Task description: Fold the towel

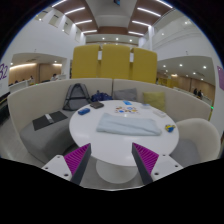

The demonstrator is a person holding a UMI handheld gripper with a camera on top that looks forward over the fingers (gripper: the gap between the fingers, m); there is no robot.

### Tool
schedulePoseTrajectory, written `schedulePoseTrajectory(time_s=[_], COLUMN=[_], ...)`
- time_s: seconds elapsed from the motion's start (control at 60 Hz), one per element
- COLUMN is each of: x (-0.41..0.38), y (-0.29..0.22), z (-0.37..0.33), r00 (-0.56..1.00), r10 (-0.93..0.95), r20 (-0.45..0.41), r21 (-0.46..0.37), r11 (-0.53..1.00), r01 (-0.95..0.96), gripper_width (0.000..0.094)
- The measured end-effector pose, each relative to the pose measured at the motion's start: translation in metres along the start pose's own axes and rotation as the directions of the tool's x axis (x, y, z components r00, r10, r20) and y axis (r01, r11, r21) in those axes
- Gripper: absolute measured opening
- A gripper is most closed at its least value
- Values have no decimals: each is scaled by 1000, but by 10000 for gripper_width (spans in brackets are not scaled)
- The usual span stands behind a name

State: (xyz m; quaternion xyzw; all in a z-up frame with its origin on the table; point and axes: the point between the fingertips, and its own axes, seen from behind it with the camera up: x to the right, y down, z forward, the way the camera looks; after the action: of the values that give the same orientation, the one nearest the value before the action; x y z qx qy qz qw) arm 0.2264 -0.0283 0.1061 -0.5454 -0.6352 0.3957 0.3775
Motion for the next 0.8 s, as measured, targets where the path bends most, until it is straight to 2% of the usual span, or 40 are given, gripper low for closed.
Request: schedulePoseTrajectory(time_s=[0.117, 0.333, 0.617, 0.8], x=[-50, -96, -90, -71], y=[-16, -38, -48, -42], z=[29, 86, 232, 316], r00=[1000, 1000, 997, 993], r10=[-12, -2, 45, 16], r20=[24, 20, -66, -118], r21=[7, 3, -15, -57], r11=[1000, 1000, 999, 998], r01=[12, 2, -46, -23], gripper_width=[866, 872, 870, 868])
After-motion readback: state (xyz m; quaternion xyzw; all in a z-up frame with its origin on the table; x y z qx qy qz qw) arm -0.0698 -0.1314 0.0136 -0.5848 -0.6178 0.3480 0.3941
